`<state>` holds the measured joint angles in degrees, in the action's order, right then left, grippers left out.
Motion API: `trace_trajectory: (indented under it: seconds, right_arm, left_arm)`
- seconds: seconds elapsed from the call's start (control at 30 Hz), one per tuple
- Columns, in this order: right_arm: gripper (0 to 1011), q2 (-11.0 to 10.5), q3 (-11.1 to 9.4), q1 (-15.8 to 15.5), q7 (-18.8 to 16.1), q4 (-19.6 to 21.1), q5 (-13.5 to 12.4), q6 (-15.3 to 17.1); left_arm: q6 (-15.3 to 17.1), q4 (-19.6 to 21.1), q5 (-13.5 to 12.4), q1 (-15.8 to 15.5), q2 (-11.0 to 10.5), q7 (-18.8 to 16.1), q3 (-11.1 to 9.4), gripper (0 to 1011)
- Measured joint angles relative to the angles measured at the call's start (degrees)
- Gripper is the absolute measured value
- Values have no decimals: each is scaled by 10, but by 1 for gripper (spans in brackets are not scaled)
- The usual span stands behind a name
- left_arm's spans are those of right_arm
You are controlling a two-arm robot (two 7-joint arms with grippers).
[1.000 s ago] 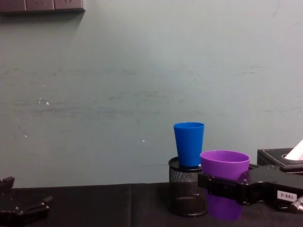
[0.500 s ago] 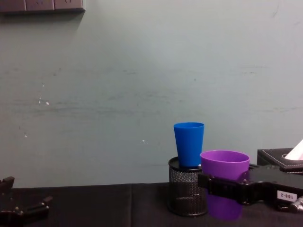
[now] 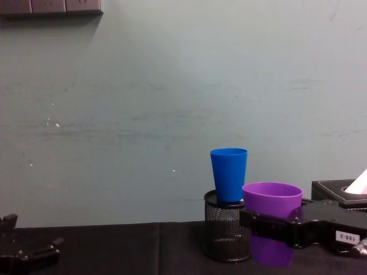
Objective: Pick up one cup with a gripper and tap it against the other cup.
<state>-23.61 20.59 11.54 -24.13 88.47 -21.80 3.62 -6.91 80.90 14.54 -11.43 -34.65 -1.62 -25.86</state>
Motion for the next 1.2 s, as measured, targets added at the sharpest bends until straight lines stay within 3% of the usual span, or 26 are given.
trace_trajectory:
  seconds: [1.2]
  right_arm:
    - [723, 0, 0, 0, 0, 0, 0, 0]
  left_arm:
    - [0, 0, 0, 0, 0, 0, 0, 1000]
